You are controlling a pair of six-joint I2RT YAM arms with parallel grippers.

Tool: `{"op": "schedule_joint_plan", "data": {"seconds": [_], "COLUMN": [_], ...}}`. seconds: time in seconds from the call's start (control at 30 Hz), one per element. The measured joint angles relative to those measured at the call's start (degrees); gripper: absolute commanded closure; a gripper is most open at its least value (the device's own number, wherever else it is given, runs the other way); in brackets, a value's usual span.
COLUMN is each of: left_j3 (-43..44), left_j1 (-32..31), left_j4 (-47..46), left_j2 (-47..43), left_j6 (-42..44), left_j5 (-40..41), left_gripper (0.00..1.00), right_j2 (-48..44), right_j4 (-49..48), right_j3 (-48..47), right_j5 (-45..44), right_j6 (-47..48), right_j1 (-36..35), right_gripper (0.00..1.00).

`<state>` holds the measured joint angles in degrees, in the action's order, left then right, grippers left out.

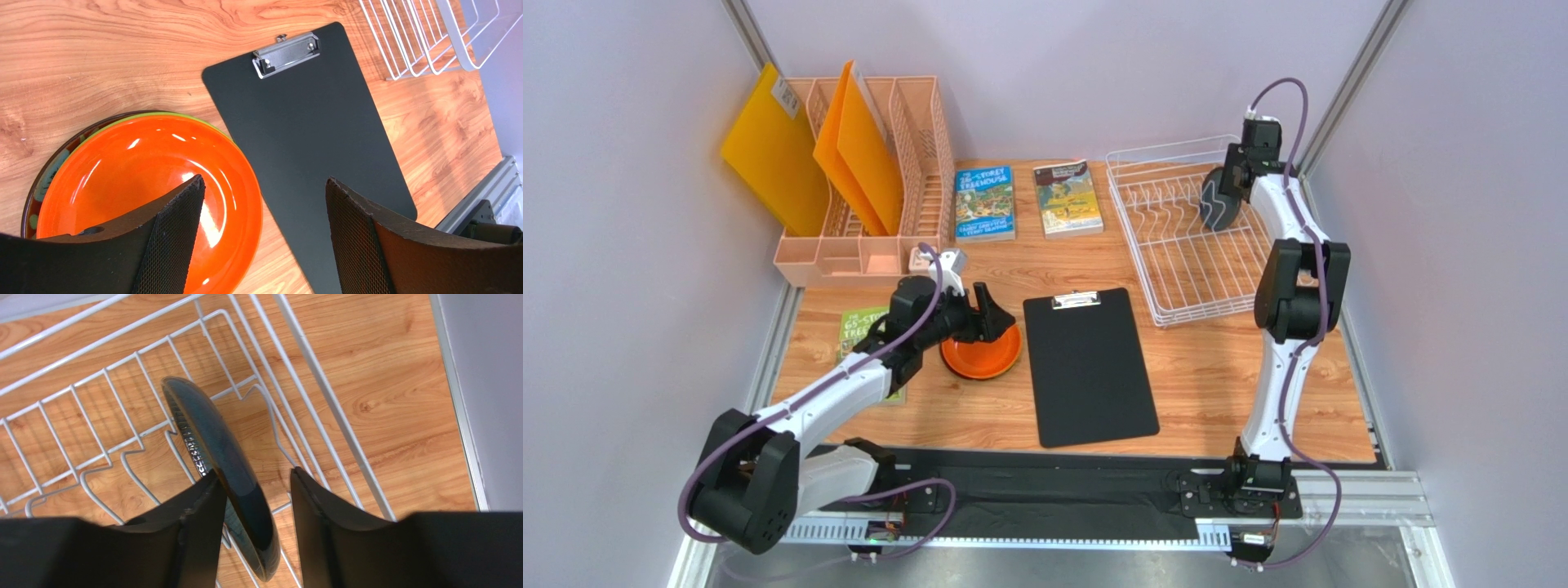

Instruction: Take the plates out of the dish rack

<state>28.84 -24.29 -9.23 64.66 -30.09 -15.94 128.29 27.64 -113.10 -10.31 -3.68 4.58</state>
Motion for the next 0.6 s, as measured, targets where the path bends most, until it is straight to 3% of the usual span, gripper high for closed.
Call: {"op": "schedule_joint_plan", "data": {"seconds": [0.17, 0.2, 0.6], "left_j3": [-0.02, -0.02, -0.02], "left_j1": [0.00, 0.00, 0.00], "left_j4": [-0.28, -0.57, -1.40], "left_j2": [0.42, 0.42, 1.79], "left_j6": [-0.04, -0.04, -0.17], "left_j5": [0.09, 0.15, 0.55], "left_gripper": [0.22, 0.22, 0.23], "right_j2": [0.22, 0.22, -0.79], "right_j4": [0.59, 0.59, -1.64], "right_j3": [-0.24, -0.24, 1.97], "right_j5": [3.23, 4.04, 4.94], "right_j6": [2.82, 4.72, 3.43], "right_j1": [0.09, 0.22, -0.13], "right_gripper": [0.98, 1.00, 1.00]}}
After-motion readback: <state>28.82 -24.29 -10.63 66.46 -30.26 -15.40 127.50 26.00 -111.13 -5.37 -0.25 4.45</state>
